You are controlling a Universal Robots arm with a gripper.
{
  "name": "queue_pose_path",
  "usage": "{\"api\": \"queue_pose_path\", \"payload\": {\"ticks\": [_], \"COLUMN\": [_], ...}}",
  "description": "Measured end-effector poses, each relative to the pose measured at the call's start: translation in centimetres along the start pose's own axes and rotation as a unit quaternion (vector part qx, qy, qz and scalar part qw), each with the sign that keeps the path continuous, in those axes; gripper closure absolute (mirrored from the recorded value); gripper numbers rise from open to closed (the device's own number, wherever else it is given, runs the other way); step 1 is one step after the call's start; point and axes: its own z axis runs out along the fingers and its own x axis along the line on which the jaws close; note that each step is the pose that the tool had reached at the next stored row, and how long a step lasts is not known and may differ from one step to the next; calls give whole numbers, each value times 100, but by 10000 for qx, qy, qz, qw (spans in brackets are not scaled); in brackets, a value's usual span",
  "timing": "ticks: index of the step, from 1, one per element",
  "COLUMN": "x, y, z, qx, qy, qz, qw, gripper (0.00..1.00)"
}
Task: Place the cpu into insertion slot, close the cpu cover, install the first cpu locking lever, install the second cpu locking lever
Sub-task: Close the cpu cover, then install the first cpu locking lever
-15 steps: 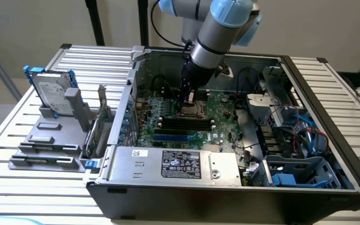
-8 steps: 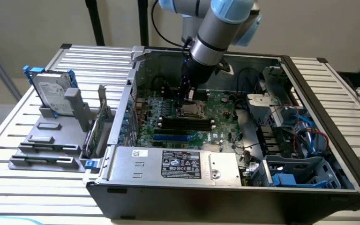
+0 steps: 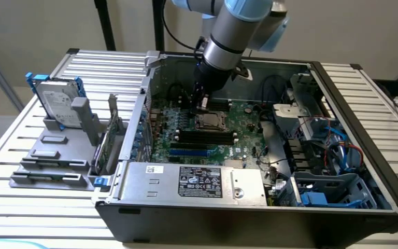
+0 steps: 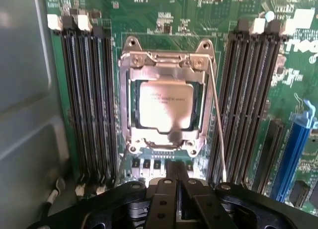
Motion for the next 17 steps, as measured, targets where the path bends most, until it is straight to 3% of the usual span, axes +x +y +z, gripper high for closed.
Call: {"api": "queue_pose_path", "payload": {"ticks": [4, 17], "x": [-23, -26], "y": [-73, -76], "z": [0, 1], "qx": [1, 0], "qy": [4, 11], "qz": [-1, -3], "qw": [10000, 10000], "gripper": [89, 89]}}
